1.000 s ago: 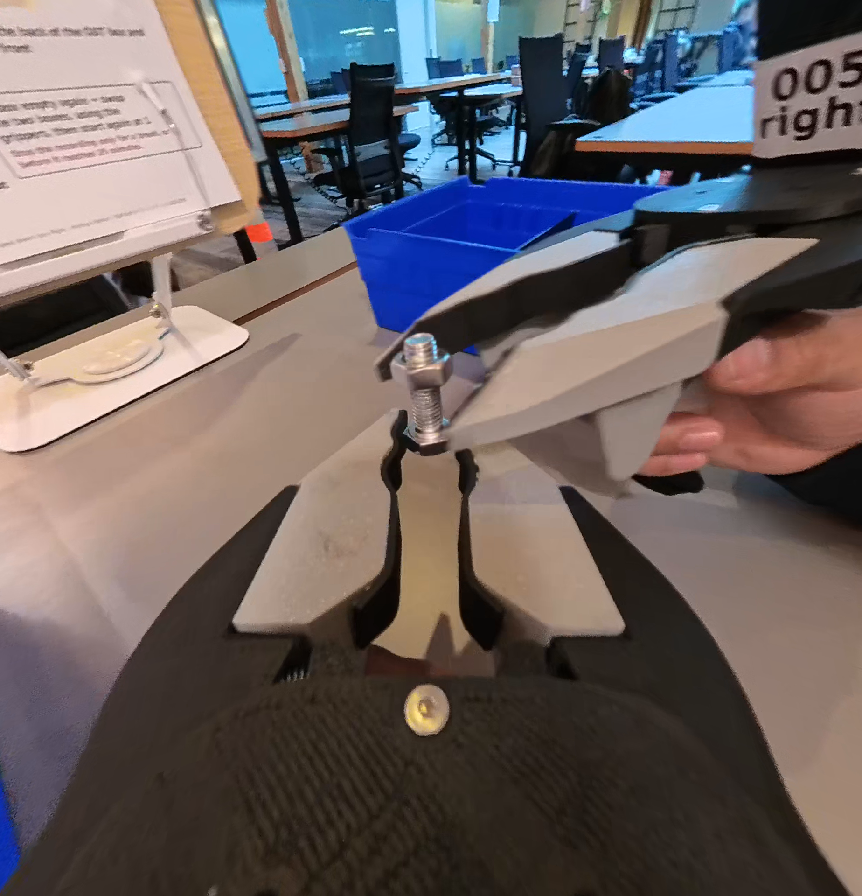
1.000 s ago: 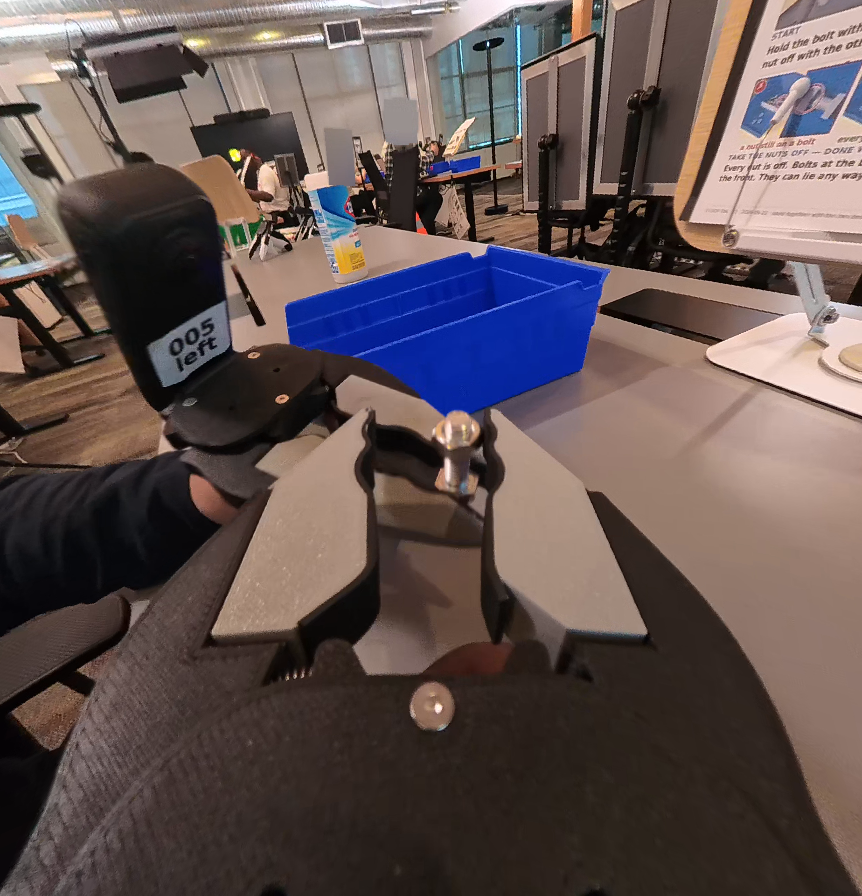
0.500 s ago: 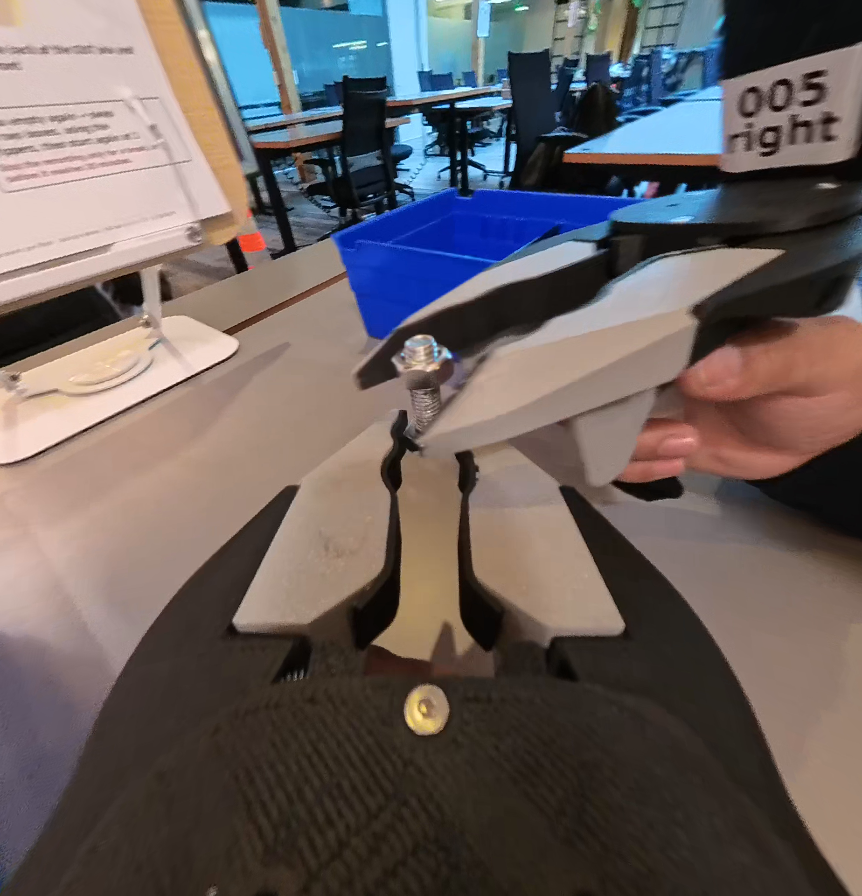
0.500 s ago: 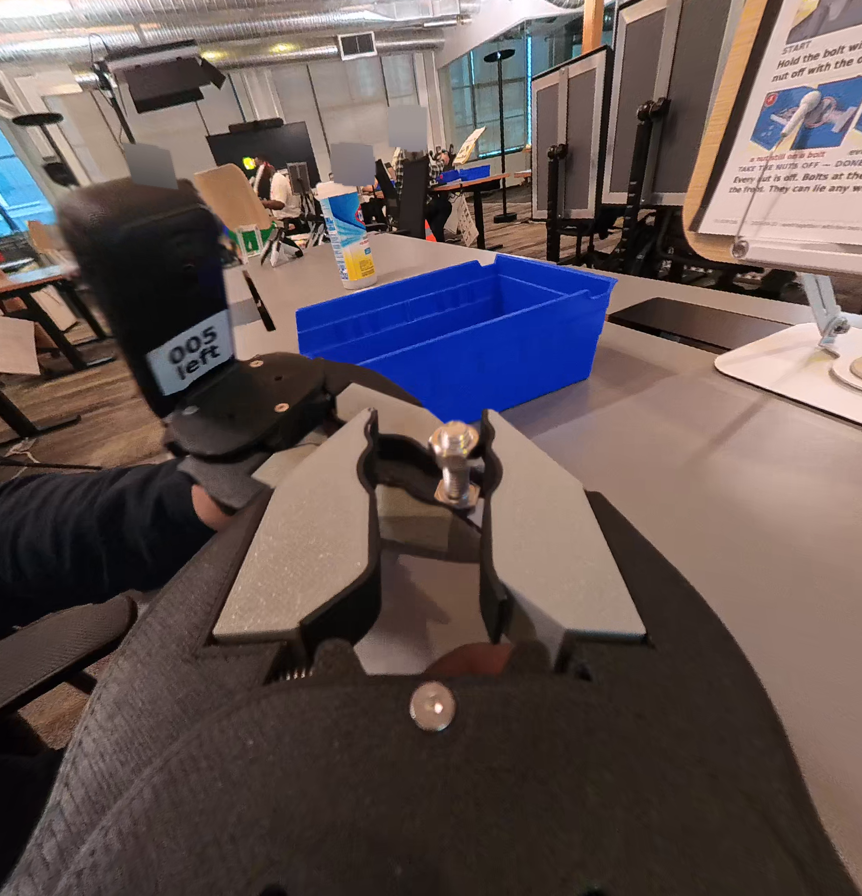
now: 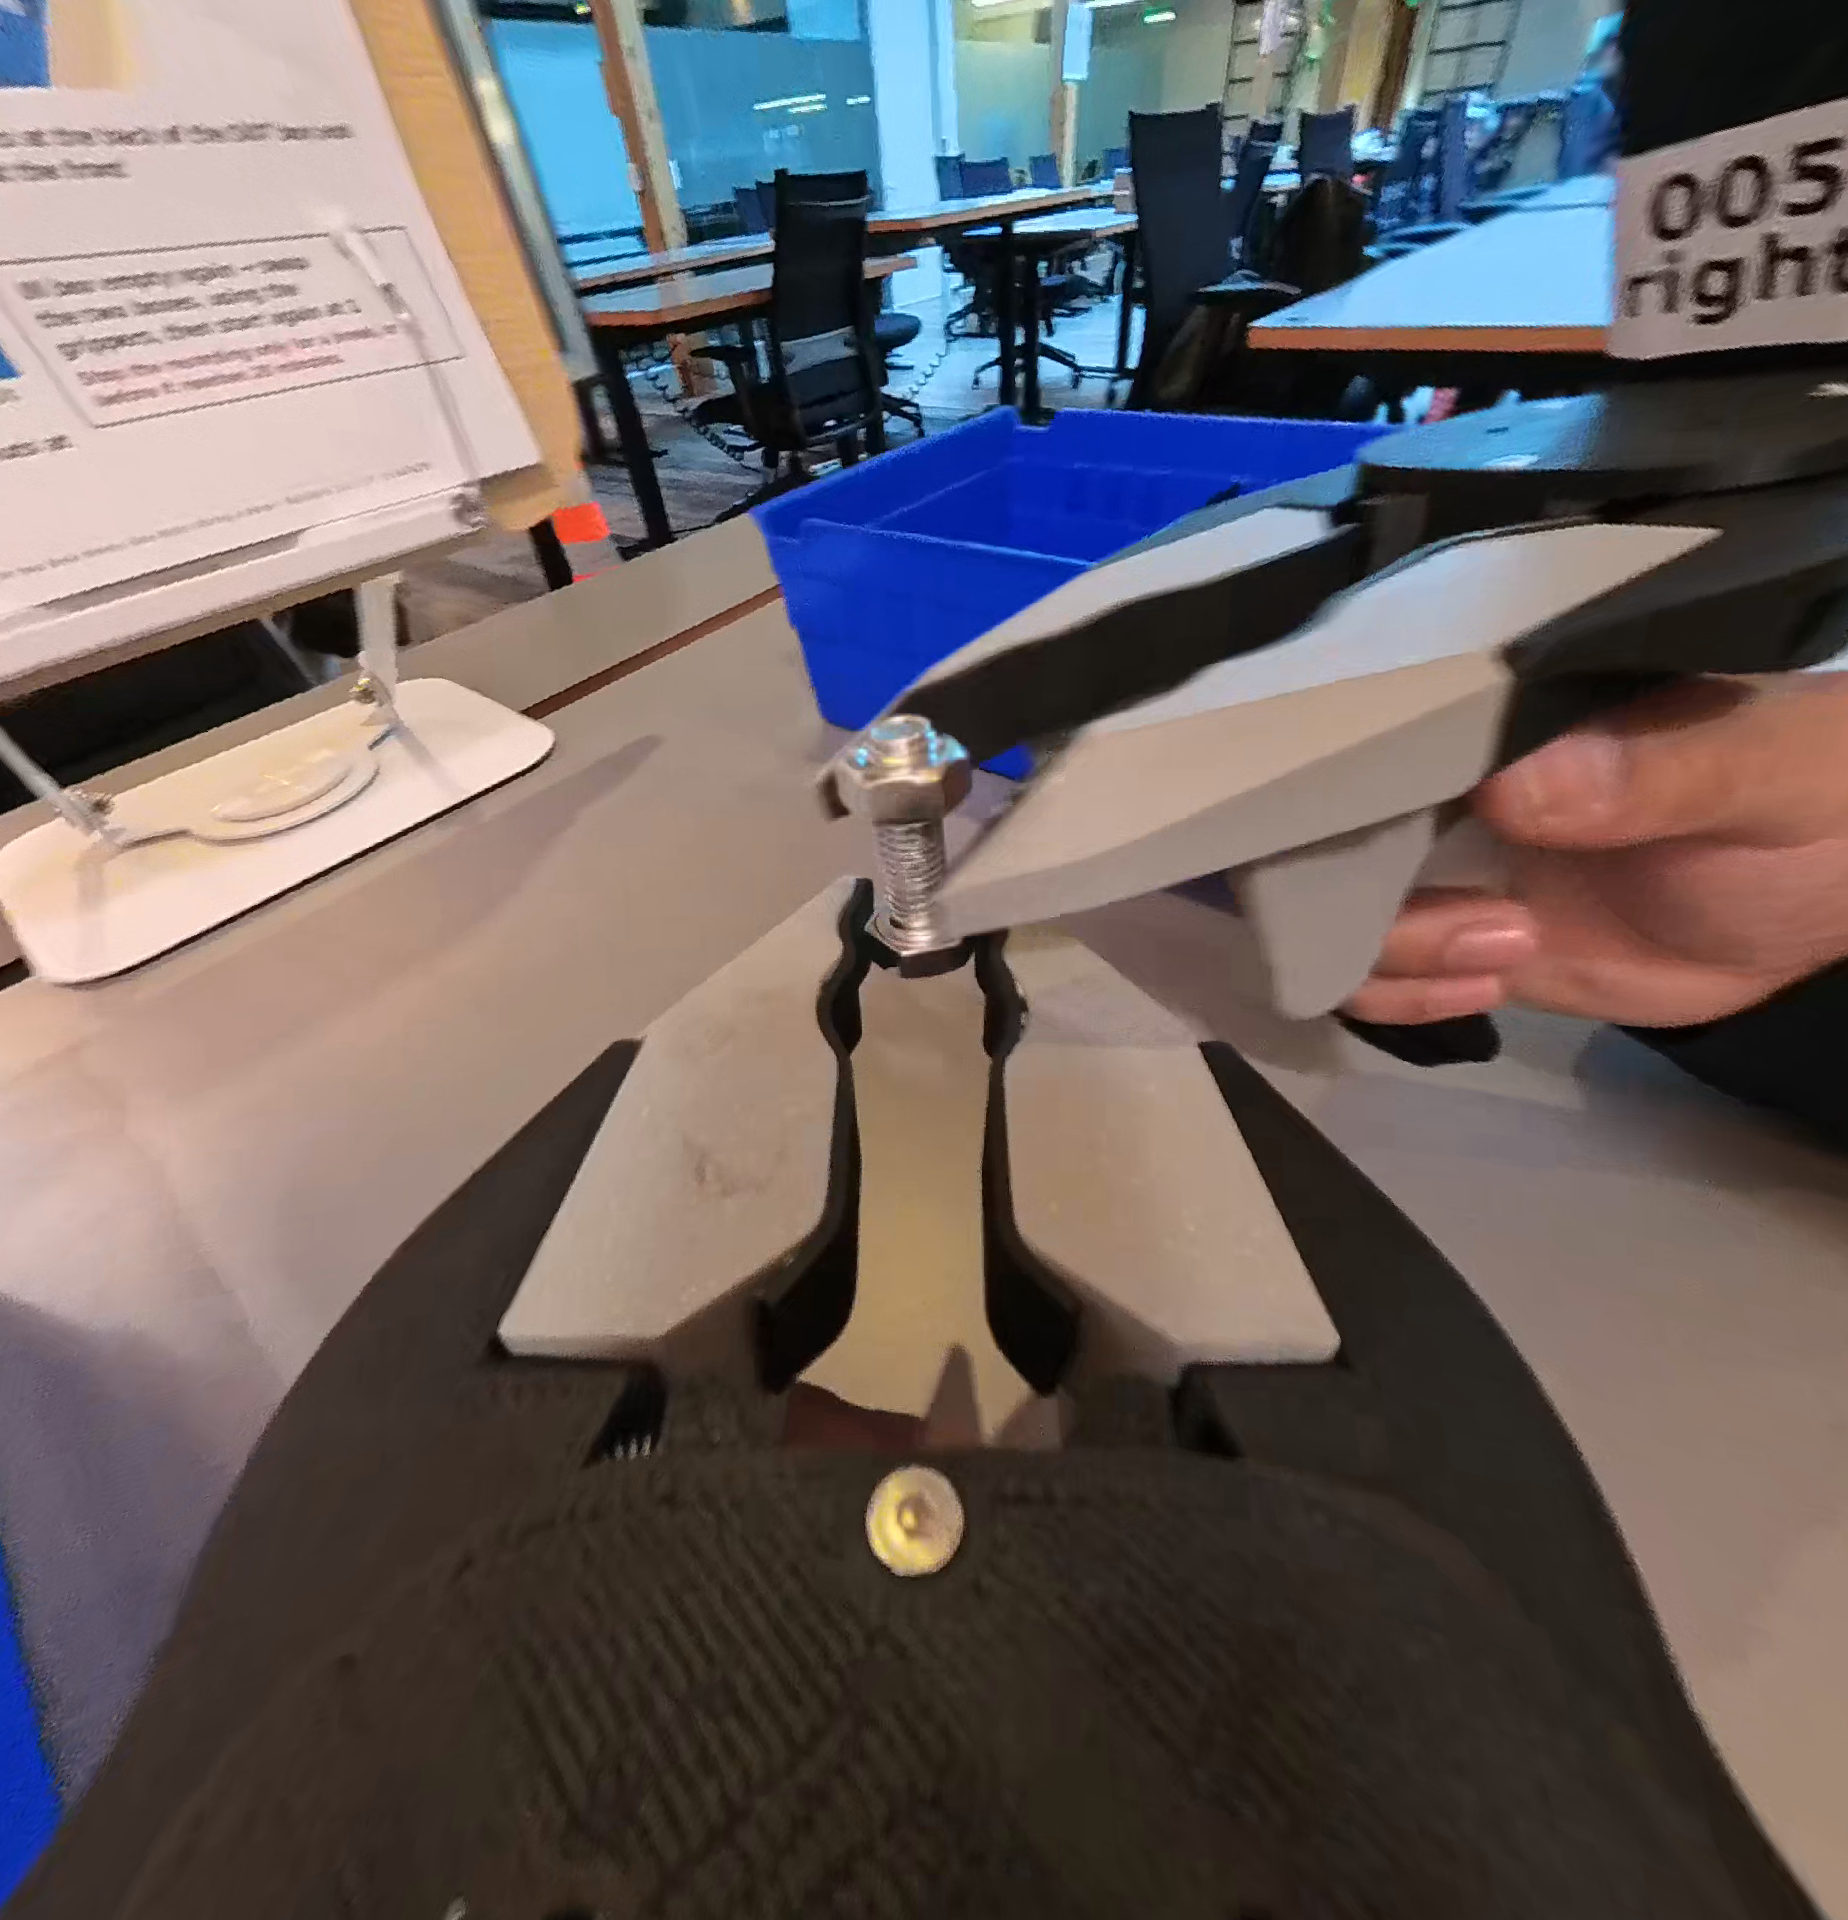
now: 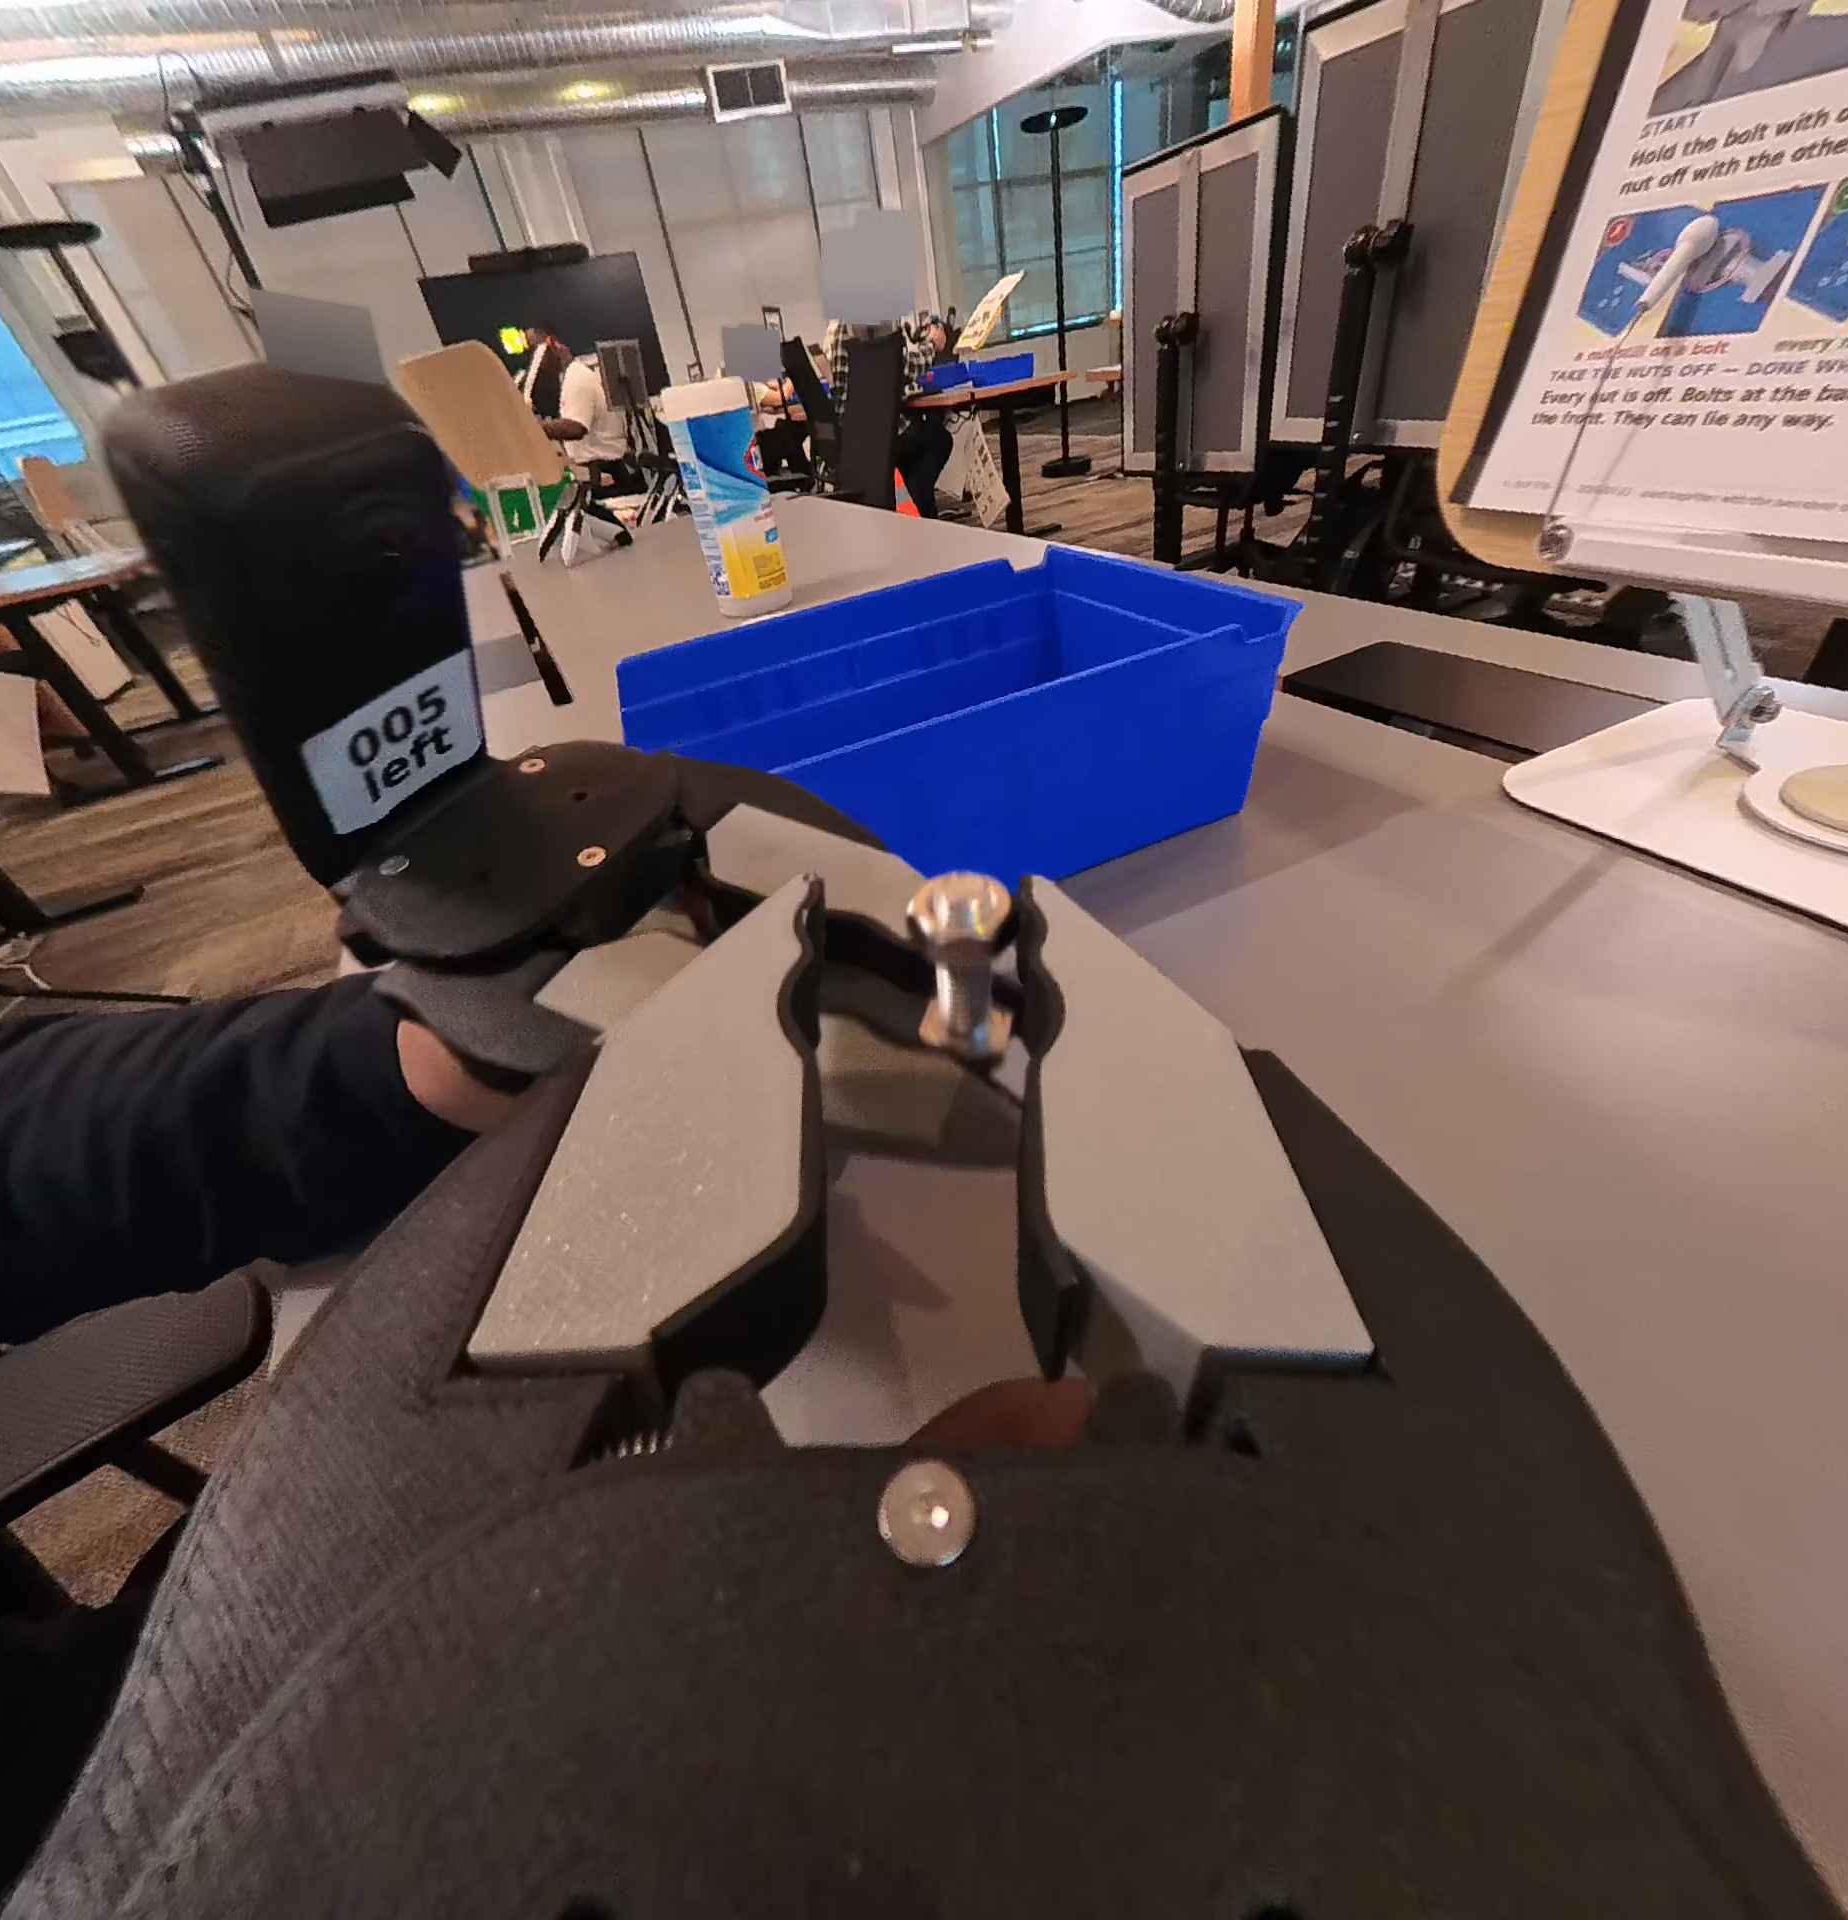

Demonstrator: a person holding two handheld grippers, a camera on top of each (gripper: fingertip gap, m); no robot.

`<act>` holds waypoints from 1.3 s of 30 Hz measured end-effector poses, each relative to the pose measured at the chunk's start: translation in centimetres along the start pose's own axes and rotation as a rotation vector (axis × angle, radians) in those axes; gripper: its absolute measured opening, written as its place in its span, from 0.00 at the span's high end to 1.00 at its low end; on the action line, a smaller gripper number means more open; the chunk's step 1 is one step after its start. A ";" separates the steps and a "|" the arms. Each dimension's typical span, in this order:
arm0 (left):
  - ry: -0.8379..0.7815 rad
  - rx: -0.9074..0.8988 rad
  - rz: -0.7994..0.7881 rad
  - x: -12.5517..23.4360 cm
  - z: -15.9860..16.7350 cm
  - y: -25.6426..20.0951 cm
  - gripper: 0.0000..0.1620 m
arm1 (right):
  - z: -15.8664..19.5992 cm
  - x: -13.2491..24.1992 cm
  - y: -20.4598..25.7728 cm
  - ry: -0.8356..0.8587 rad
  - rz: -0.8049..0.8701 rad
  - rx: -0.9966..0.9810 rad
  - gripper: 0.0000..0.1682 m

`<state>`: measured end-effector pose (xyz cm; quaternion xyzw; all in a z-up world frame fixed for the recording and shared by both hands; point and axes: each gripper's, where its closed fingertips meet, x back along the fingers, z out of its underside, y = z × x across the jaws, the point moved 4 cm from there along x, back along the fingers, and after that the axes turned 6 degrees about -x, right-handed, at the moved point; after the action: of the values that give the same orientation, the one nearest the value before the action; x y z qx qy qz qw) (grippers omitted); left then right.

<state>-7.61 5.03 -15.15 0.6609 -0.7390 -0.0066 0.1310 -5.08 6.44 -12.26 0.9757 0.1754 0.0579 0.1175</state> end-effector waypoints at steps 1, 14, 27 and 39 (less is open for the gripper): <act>0.000 -0.020 0.020 -0.2 -0.1 -0.7 0.89 | 0.1 -0.2 0.1 0.007 -0.005 0.000 0.80; 0.018 0.031 -0.059 0.4 0.3 1.5 0.89 | -0.1 0.5 -0.2 0.001 0.012 0.014 0.80; 0.016 0.014 -0.028 0.2 0.2 0.7 0.89 | -0.7 1.2 -0.7 -0.031 0.021 -0.004 0.78; 0.006 -0.052 0.067 -0.4 -0.2 -1.7 0.89 | -0.6 0.8 0.1 -0.019 -0.017 0.022 0.79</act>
<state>-5.84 5.21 -15.38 0.6321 -0.7598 -0.0193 0.1506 -4.43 6.74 -11.65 0.9760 0.1831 0.0459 0.1089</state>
